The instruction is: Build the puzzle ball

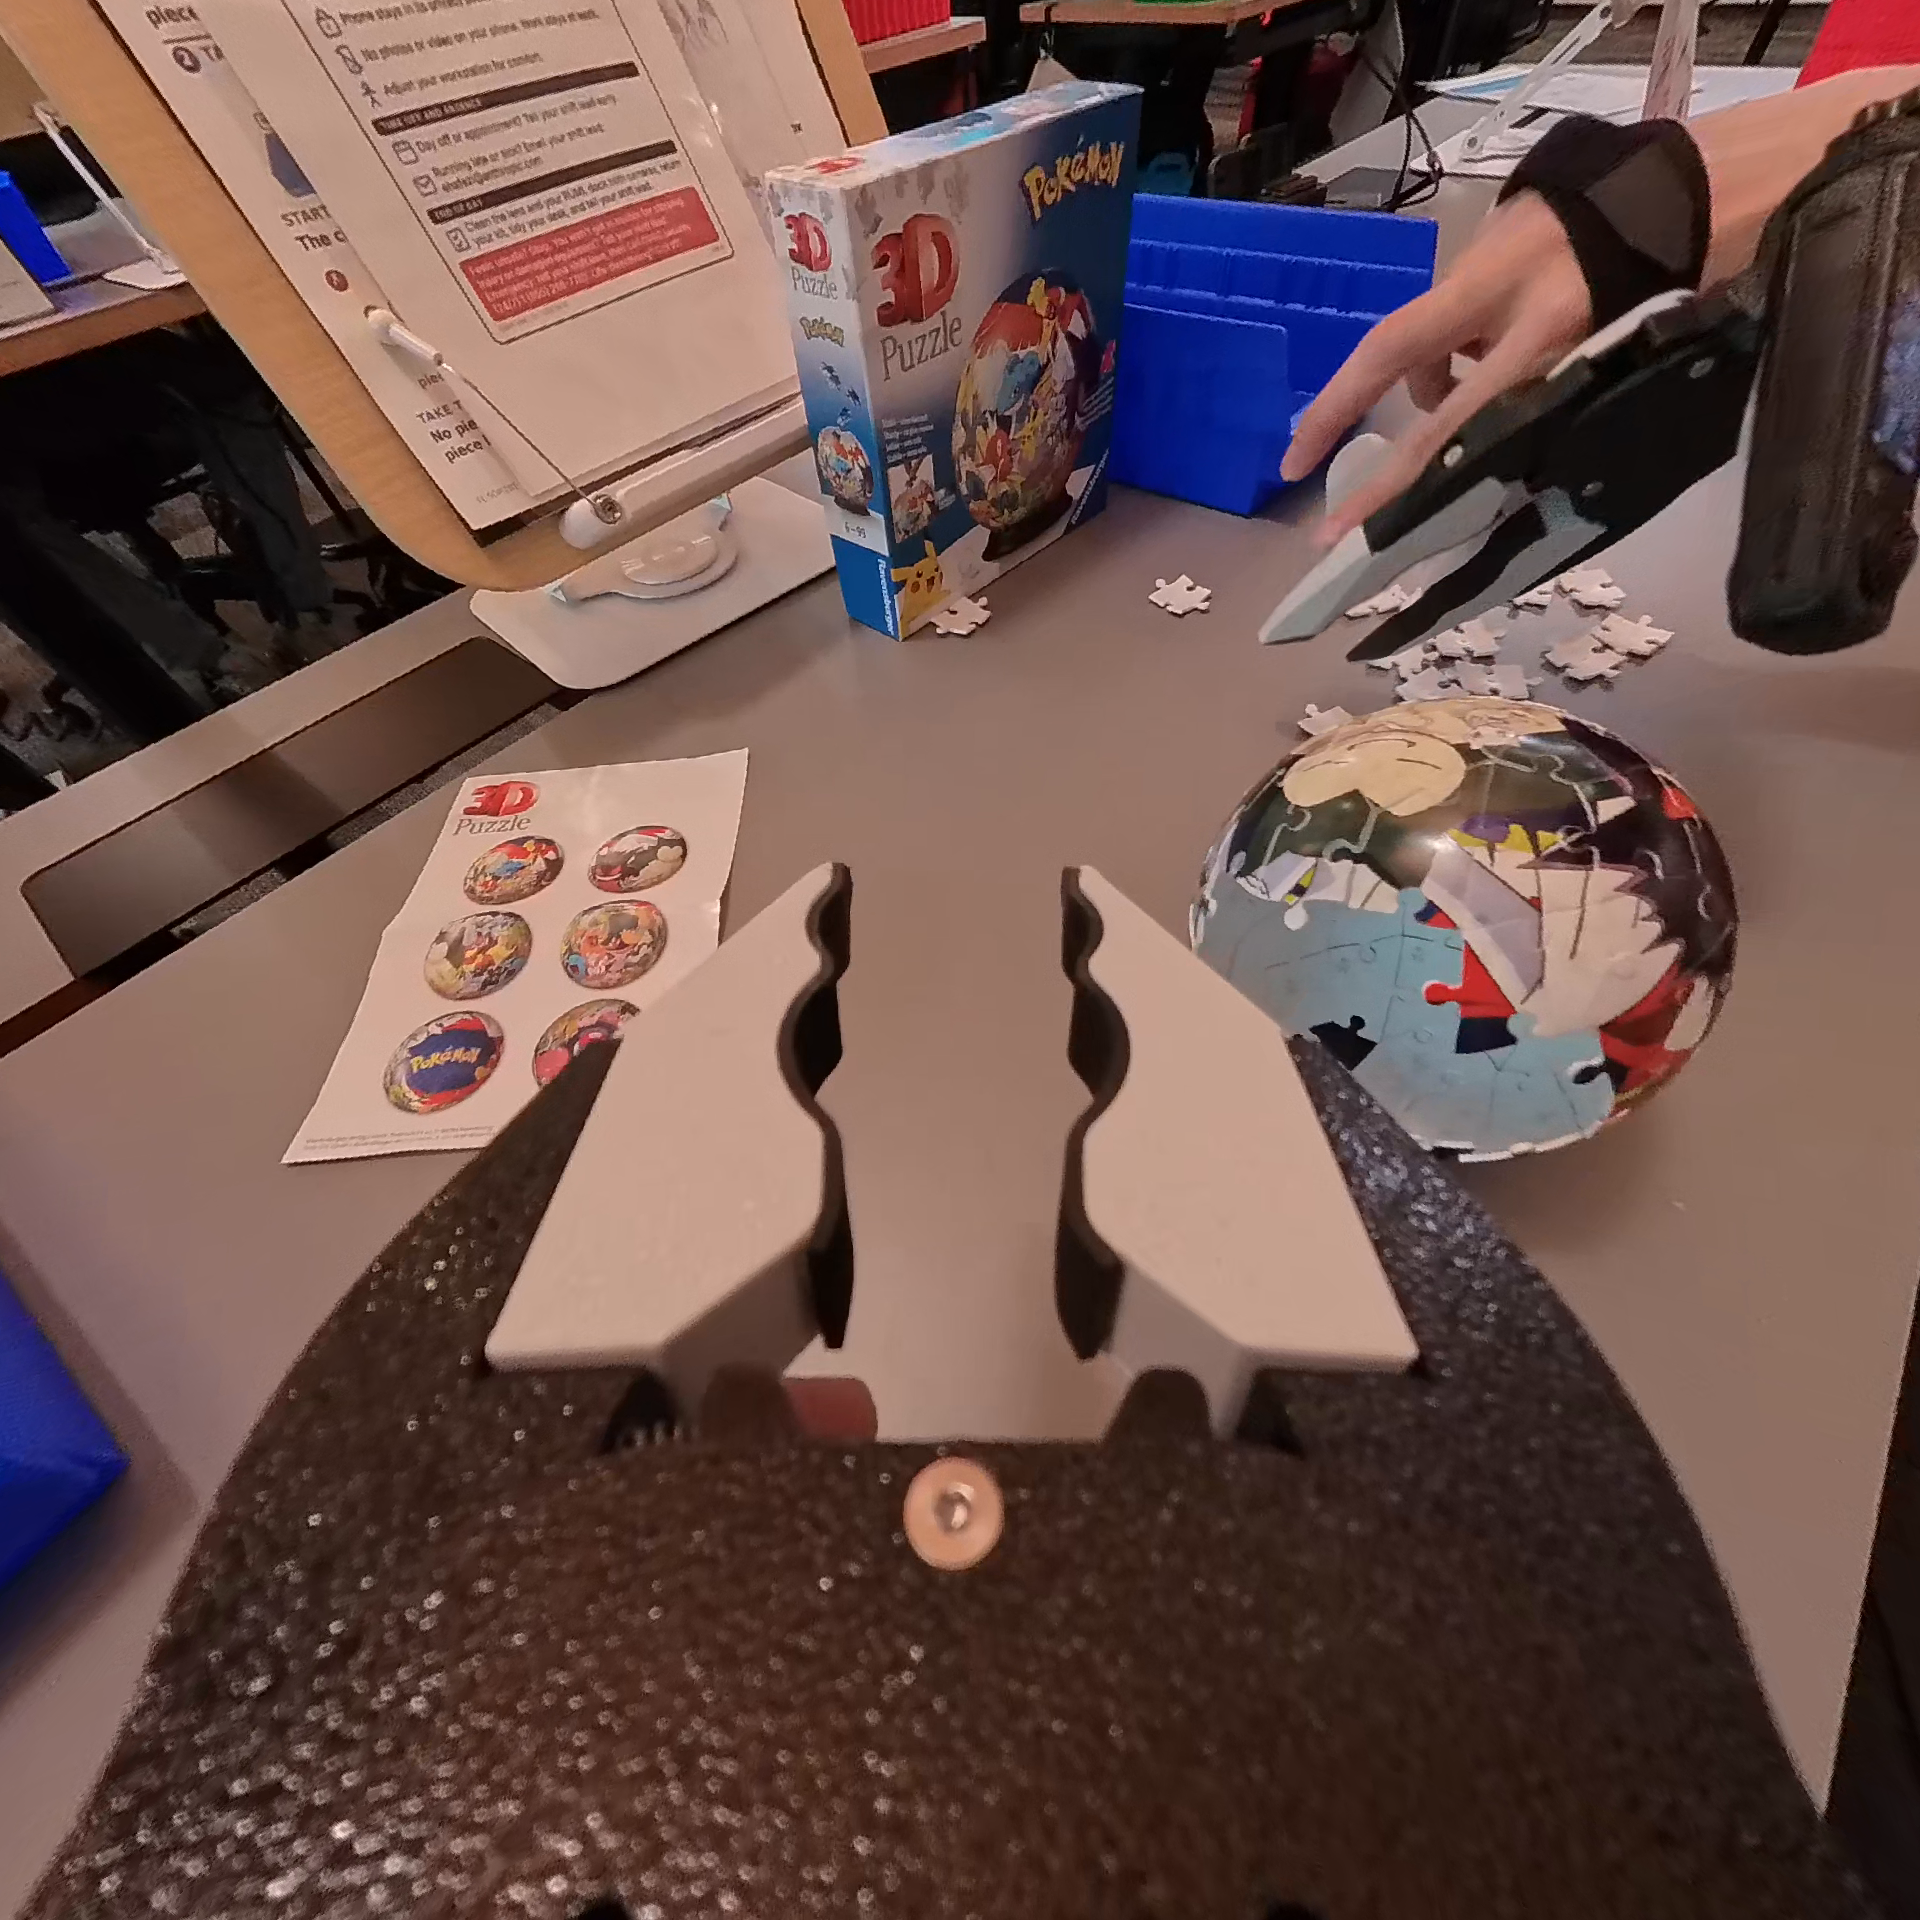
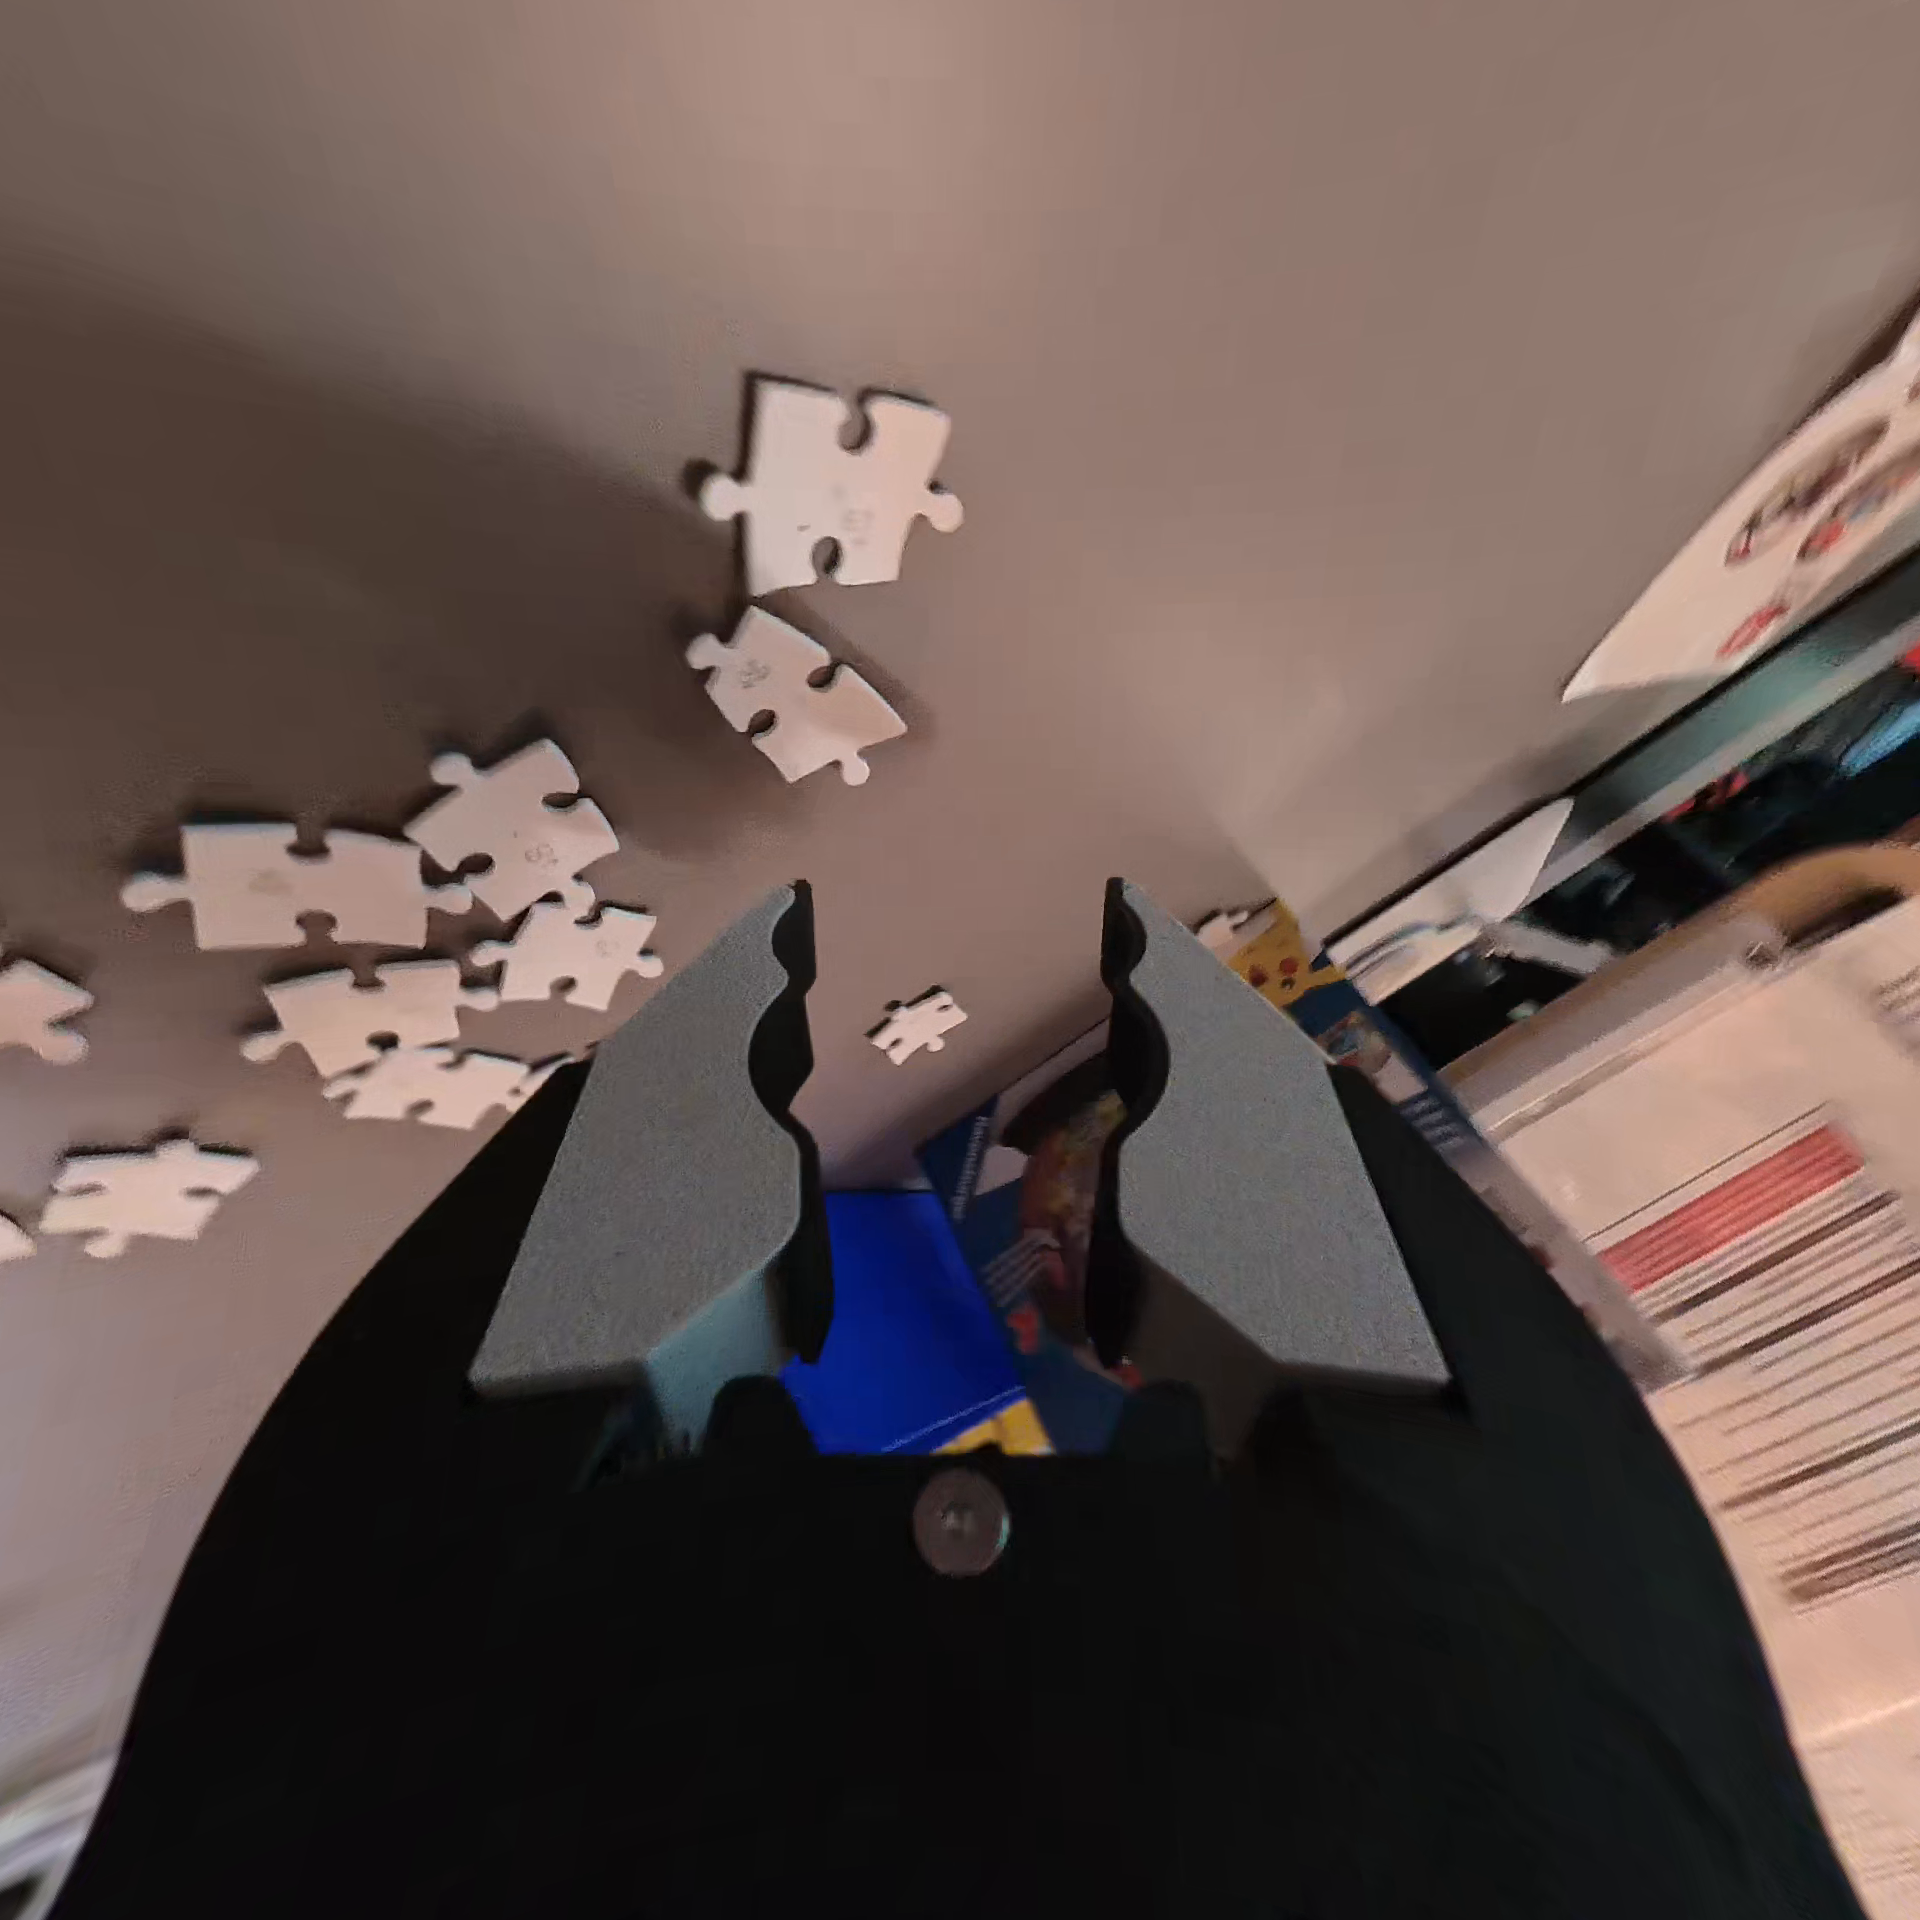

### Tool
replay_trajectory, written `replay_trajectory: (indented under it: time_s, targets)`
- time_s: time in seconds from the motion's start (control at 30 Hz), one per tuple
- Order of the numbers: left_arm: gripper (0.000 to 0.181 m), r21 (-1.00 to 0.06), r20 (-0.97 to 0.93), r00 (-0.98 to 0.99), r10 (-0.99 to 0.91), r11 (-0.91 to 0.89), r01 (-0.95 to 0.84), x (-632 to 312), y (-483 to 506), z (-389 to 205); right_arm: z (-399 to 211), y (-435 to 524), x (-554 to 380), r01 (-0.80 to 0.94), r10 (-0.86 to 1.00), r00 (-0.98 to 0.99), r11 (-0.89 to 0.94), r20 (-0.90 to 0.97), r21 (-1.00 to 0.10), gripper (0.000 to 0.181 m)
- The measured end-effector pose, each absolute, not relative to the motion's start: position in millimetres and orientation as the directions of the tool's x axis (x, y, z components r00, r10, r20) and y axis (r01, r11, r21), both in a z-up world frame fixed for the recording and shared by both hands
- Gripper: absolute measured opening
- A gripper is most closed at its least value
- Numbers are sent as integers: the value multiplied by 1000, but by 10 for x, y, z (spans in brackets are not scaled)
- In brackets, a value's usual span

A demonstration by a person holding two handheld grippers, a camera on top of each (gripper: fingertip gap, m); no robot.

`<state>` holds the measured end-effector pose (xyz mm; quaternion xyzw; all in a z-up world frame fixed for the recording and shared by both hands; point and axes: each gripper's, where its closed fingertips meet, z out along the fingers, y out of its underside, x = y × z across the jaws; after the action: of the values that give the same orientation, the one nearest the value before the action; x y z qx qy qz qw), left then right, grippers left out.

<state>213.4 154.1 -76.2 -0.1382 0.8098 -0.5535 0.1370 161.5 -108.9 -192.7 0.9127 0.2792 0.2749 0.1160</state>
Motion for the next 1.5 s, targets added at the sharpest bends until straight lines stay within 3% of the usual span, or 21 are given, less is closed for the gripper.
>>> replay_trajectory:
  time_s: [0.27,0.43,0.53,0.67,0.8,0.87,0.93,1.27,1.43,1.5]
  targets:
    - [39,-928,-74,-927,-369,365,-71,2125,1511,-794,-2158,-1055,1526,625,731,635,-676,251,390,41]
    - [39,-929,-71,-925,-374,363,-75,2141,1535,-799,-2242,-959,1479,638,703,676,-709,221,301,20]
    - [39,-931,-63,-923,-379,355,-82,2156,1555,-794,-2274,-1027,1438,609,675,718,-727,169,317,0]
    - [39,-934,-63,-922,-382,347,-80,2163,1580,-774,-2270,-1035,1423,608,677,707,-729,203,316,0]
    - [39,-936,-62,-920,-387,341,-80,2164,1611,-755,-2148,-956,1399,595,666,695,-745,272,303,20]
    - [39,-938,-63,-919,-389,337,-78,2165,1622,-742,-2101,-983,1384,615,705,660,-705,259,353,39]
    - [39,-939,-60,-918,-391,334,-81,2170,1625,-734,-2136,-1027,1355,633,737,637,-668,226,391,42]
    - [40,-942,-60,-920,-388,328,-76,2147,1632,-707,-2190,-861,1197,499,541,798,-840,266,215,55]
    - [40,-943,-63,-919,-389,325,-73,2144,1653,-691,-2205,-990,1216,437,476,849,-876,229,202,51]
    - [40,-944,-63,-918,-391,321,-72,2145,1662,-681,-2191,-1007,1260,432,466,856,-883,223,185,41]
